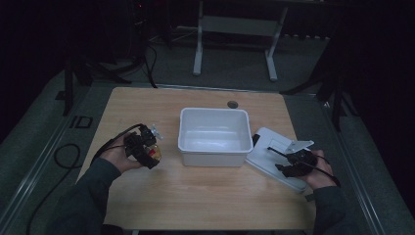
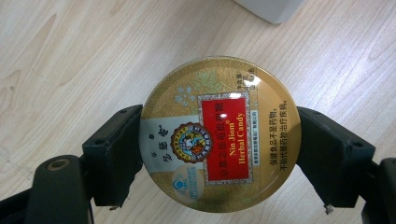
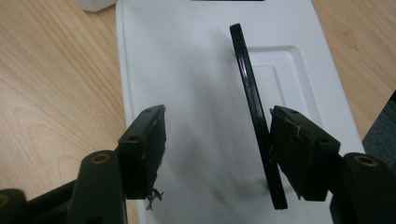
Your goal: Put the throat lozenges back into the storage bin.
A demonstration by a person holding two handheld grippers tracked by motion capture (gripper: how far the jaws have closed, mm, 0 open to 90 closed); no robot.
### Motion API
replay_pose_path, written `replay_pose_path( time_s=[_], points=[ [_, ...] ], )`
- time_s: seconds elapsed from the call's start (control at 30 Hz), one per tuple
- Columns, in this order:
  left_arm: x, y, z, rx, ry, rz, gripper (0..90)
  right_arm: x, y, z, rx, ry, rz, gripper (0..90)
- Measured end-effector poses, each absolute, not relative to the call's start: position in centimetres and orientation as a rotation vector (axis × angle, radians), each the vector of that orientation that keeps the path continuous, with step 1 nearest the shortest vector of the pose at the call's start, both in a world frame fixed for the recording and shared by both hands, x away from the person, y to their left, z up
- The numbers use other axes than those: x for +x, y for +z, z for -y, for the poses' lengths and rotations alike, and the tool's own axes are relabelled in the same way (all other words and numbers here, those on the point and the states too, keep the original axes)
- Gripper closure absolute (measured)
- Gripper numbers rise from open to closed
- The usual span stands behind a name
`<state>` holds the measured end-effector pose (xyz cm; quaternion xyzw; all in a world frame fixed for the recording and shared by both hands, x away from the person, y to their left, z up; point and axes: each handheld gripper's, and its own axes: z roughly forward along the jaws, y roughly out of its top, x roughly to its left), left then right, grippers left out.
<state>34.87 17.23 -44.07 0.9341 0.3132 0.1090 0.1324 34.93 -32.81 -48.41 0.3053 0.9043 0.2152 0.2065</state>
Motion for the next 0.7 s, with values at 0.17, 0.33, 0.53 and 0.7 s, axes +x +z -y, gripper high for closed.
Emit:
replay_pose_path(
  time_s=[0.17, 0.33, 0.53, 0.7],
  points=[
    [34.9, -43.6, -17.1, 2.707, 0.313, -0.894, 20.7, 35.0, -48.4, 32.9, 0.850, 0.599, -2.516, 36.1],
    [34.8, -43.2, -16.9, 2.714, 0.320, -0.879, 20.7, 34.9, -48.3, 33.0, 0.856, 0.597, -2.511, 35.5],
    [34.7, -42.7, -16.7, 2.713, 0.326, -0.862, 20.7, 35.0, -48.1, 33.1, 0.855, 0.600, -2.504, 35.5],
    [34.7, -42.3, -16.7, 2.715, 0.330, -0.849, 20.7, 34.9, -48.0, 33.2, 0.859, 0.606, -2.498, 35.5]
  ],
)
